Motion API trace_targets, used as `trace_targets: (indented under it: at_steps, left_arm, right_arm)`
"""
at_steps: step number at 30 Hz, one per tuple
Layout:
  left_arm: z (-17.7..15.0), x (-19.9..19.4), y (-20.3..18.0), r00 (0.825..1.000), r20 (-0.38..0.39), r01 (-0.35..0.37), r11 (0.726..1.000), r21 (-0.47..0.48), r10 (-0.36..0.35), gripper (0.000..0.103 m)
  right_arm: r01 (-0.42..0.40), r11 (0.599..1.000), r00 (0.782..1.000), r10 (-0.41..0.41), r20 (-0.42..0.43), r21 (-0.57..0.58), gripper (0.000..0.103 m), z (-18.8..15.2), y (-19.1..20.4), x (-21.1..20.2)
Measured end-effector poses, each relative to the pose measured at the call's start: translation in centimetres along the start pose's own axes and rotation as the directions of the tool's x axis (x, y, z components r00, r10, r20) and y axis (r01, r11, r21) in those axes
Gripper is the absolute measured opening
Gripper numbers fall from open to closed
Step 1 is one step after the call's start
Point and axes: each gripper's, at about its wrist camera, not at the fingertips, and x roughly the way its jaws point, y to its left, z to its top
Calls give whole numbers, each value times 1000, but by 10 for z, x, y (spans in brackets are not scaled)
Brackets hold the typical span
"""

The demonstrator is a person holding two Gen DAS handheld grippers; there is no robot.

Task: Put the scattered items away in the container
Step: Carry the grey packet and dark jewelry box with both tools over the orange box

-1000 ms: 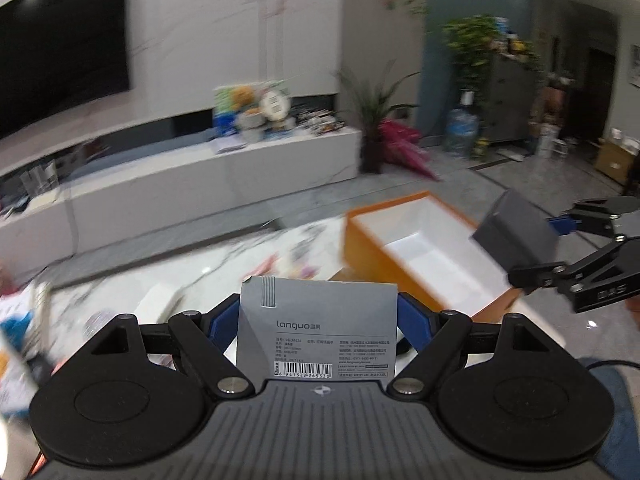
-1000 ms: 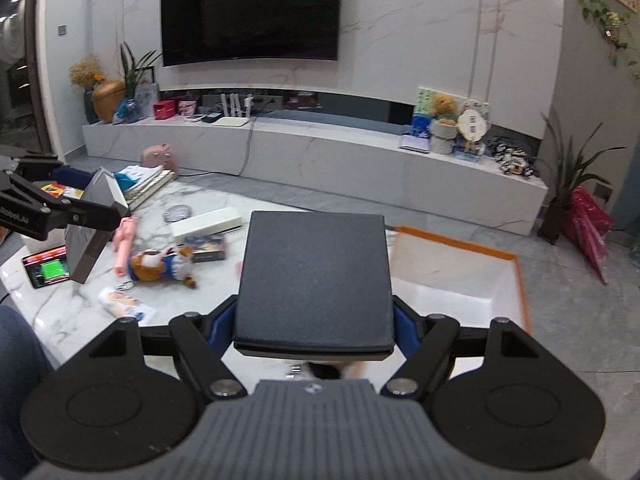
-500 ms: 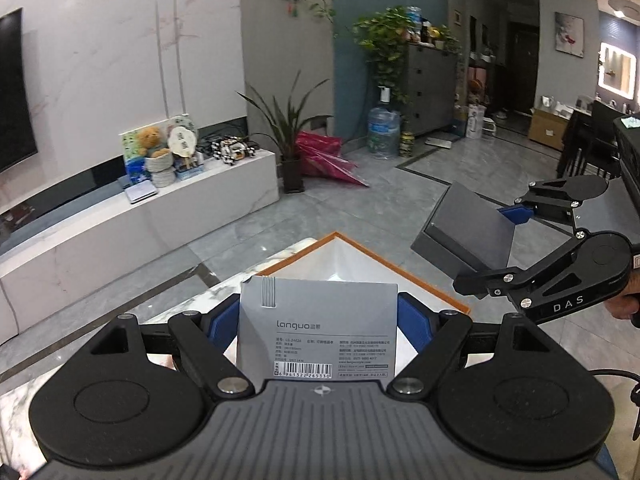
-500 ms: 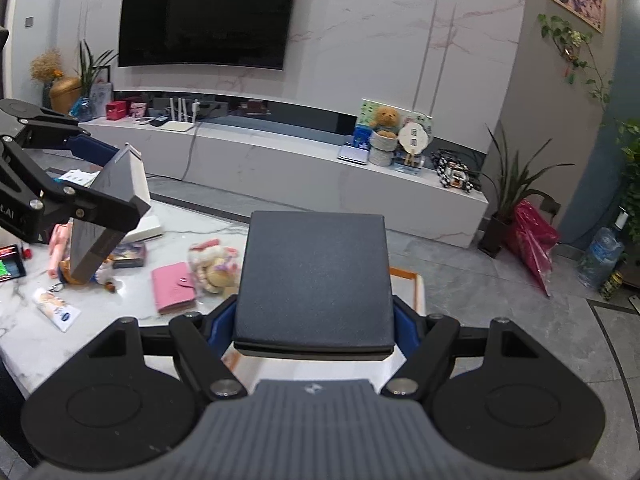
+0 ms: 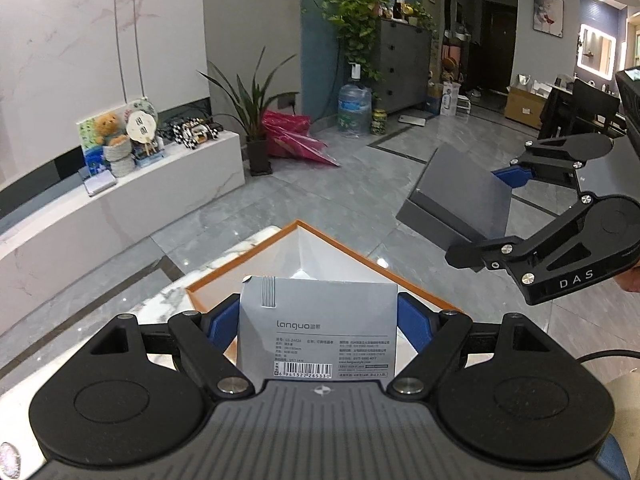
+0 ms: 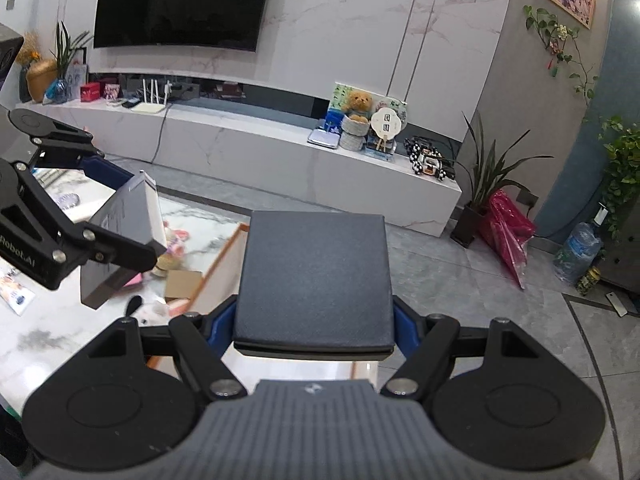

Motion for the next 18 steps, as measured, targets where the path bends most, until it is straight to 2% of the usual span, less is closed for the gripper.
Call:
trace_targets:
  at_steps: [8, 13, 18]
  left_arm:
    - [-10, 56, 7, 997, -54, 52, 999, -14, -52, 95]
    - [-14, 87, 9, 994, -103, 41, 999, 12, -39, 95]
    - [-17, 108, 16, 986, -165, 39, 999, 15, -36, 95]
  right_arm:
    - [-8, 999, 996, 5, -90, -33, 78, -26, -6, 53]
    - [-30, 998, 988, 22, -152, -48, 78, -43, -3, 89]
    - [-42, 999, 984, 36, -174, -33, 78, -52, -2, 108]
